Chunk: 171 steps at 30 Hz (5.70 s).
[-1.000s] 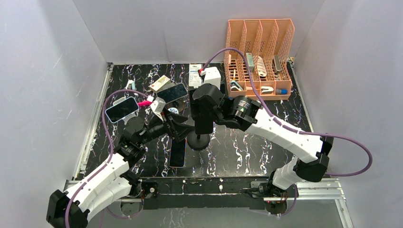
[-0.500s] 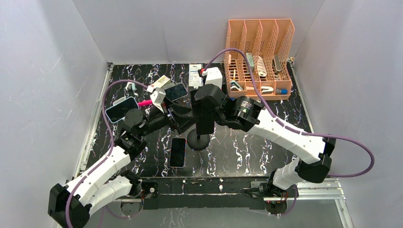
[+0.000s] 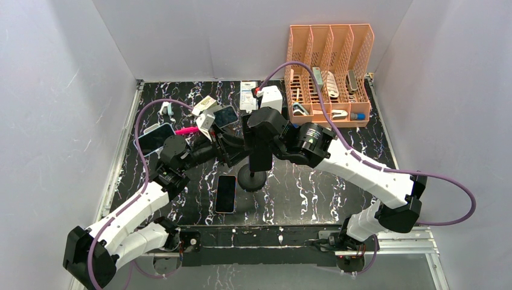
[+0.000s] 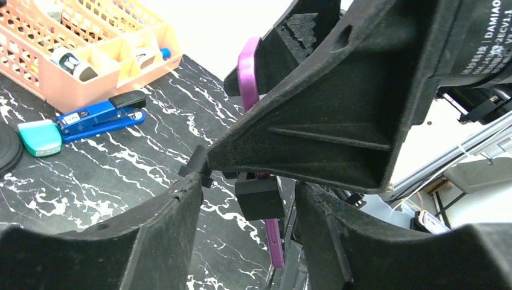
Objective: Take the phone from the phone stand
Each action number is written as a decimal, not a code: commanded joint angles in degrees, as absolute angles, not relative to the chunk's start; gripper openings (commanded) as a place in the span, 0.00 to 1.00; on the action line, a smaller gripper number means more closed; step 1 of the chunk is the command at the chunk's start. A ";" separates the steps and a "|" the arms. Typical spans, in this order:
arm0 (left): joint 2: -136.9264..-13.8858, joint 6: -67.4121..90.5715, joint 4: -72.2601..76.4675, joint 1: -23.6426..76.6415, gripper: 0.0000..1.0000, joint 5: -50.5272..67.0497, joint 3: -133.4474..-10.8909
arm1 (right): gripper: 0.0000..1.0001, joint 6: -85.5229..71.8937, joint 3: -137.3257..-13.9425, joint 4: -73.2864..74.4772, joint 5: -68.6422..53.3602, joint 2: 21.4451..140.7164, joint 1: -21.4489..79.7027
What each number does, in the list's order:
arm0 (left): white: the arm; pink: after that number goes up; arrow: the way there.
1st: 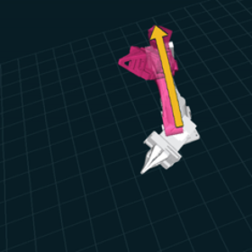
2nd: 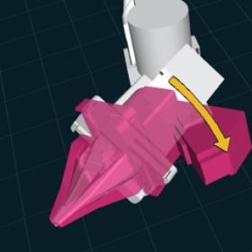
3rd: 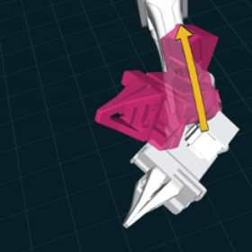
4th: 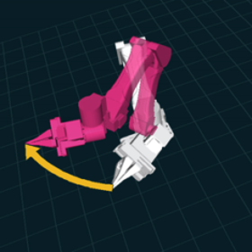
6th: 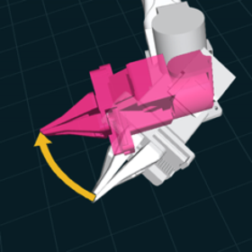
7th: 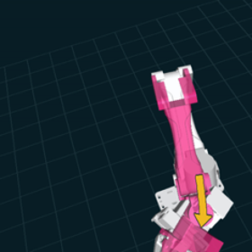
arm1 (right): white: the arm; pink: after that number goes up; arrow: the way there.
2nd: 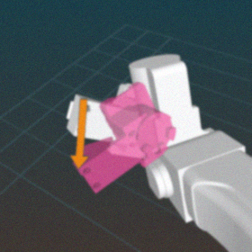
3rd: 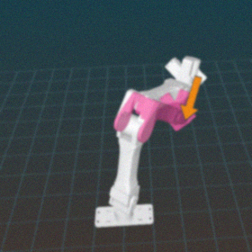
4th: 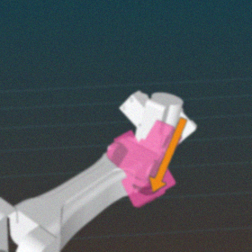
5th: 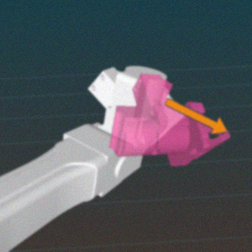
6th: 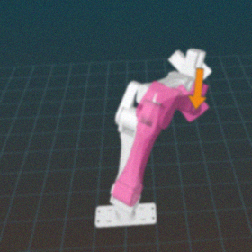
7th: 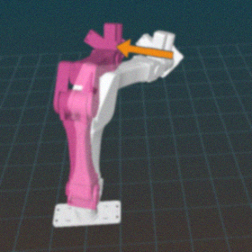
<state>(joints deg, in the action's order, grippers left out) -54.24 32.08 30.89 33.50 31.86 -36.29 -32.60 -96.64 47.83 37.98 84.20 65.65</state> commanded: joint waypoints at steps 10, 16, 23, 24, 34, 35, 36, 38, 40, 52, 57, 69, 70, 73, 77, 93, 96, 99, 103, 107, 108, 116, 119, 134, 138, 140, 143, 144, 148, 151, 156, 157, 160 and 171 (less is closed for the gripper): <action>-53.17 32.10 33.18 33.31 0.00 34.54 -36.26 | 0.36 -33.19 -94.61 47.20 40.48 81.20 65.41; -50.72 38.28 40.14 33.31 0.00 29.93 -30.37 | 0.01 -34.39 -90.13 46.63 39.99 78.41 63.36; -50.23 44.24 46.49 33.22 0.00 24.88 -25.77 | 0.01 -36.43 -85.64 46.56 39.46 75.53 60.89; -50.27 44.48 46.83 33.22 0.00 24.66 -25.68 | 0.01 -36.47 -85.30 46.65 39.42 75.32 60.69; -50.39 45.81 48.40 33.06 0.00 23.49 -24.63 | 0.01 -37.35 -80.92 45.59 36.81 72.14 58.51; -50.30 45.85 48.42 32.98 0.00 23.47 -24.53 | 0.01 -37.40 -80.60 45.43 36.54 71.86 58.46; -50.21 45.85 48.43 32.96 0.00 23.52 -24.50 | 0.01 -37.55 -80.22 45.33 36.33 71.69 58.38; -50.08 46.08 48.43 32.79 0.00 23.44 -24.49 | 0.01 -37.69 -79.71 44.92 36.02 71.13 58.21; -49.91 46.14 48.43 32.63 0.00 23.38 -24.43 | 0.01 -37.71 -79.31 44.38 35.42 70.66 58.19; -50.68 48.93 50.77 32.34 0.00 24.25 -24.61 | 0.01 -35.21 -75.60 40.22 30.86 66.33 58.15; -50.83 50.34 52.11 32.26 0.00 24.18 -24.52 | 0.01 -34.98 -74.09 39.67 30.60 65.47 57.90; -50.10 52.65 52.64 29.93 0.00 22.75 -24.14 | 0.01 -34.28 -72.02 39.46 31.10 64.43 57.17; -50.16 52.81 52.65 29.58 0.00 22.82 -24.15 | 0.01 -34.20 -71.91 39.46 31.06 64.38 57.11; -50.61 53.04 52.65 28.89 0.00 23.02 -24.09 | 0.01 -33.93 -71.72 39.25 31.01 64.34 57.00; -51.60 52.63 52.75 28.65 0.00 24.20 -24.33 | 0.01 -33.93 -72.72 38.76 29.66 65.10 56.95; -52.25 41.55 42.21 29.47 0.00 24.72 -29.40 | 0.01 -35.67 -89.61 42.79 25.57 79.65 57.04; -51.59 41.44 41.69 29.94 0.00 22.99 -28.74 | 0.19 -35.09 -90.27 42.59 24.23 80.10 57.04; -51.08 41.24 41.50 30.51 0.00 21.59 -28.07 | 0.32 -35.24 -90.34 42.49 23.85 80.15 57.04; -50.98 40.62 41.02 31.85 0.00 20.18 -28.03 | 0.38 -35.74 -90.66 42.58 23.72 80.22 56.99; -51.06 39.71 40.25 33.59 0.00 18.50 -28.26 | 0.31 -35.77 -90.96 41.75 23.54 80.33 57.04; -51.06 39.44 39.99 33.96 0.00 18.14 -28.30 | 0.28 -35.82 -91.03 41.55 23.45 80.35 57.04; -50.65 39.23 39.40 34.54 0.28 19.48 -28.38 | 0.01 -35.75 -91.89 40.92 22.79 80.50 57.04; -50.43 38.54 38.41 34.54 0.44 20.48 -29.08 | 0.01 -34.97 -92.92 41.65 22.31 80.97 57.04; -55.07 36.69 36.12 34.54 0.58 26.76 -35.06 | 0.01 -32.97 -97.65 44.20 19.50 84.29 57.04; -56.36 36.80 36.74 34.54 0.51 27.33 -35.80 | 0.01 -32.58 -98.41 44.69 18.82 85.19 57.04; -56.83 36.95 37.19 34.54 0.43 27.50 -36.06 | 0.01 -32.44 -98.52 44.80 18.52 85.46 57.04; -57.44 37.00 37.54 34.54 0.24 27.40 -36.38 | 0.01 -32.20 -98.61 44.95 18.17 85.60 57.04; -57.55 37.00 37.60 34.54 0.17 27.25 -36.36 | 0.01 -32.13 -98.68 45.07 18.06 85.56 57.04; -57.03 37.26 38.04 34.54 0.00 26.29 -35.66 | 0.21 -31.50 -97.47 44.01 17.78 84.03 57.03; -56.48 37.53 38.14 34.54 0.00 25.84 -35.10 | 0.54 -31.29 -96.13 42.62 17.33 82.22 57.01; -56.38 37.87 38.14 34.54 0.00 25.81 -34.89 | 0.96 -31.20 -96.11 42.54 17.02 80.52 57.04; -56.43 37.92 38.14 34.54 0.00 25.84 -34.96 | 0.98 -31.14 -96.16 42.46 16.71 80.10 57.04; -56.34 38.03 38.17 34.54 0.00 25.84 -34.93 | 0.99 -31.11 -96.03 42.37 16.52 78.57 57.04; -55.37 43.80 38.24 34.54 0.00 20.71 -34.08 | 0.99 -27.31 -77.06 31.52 15.23 62.52 57.04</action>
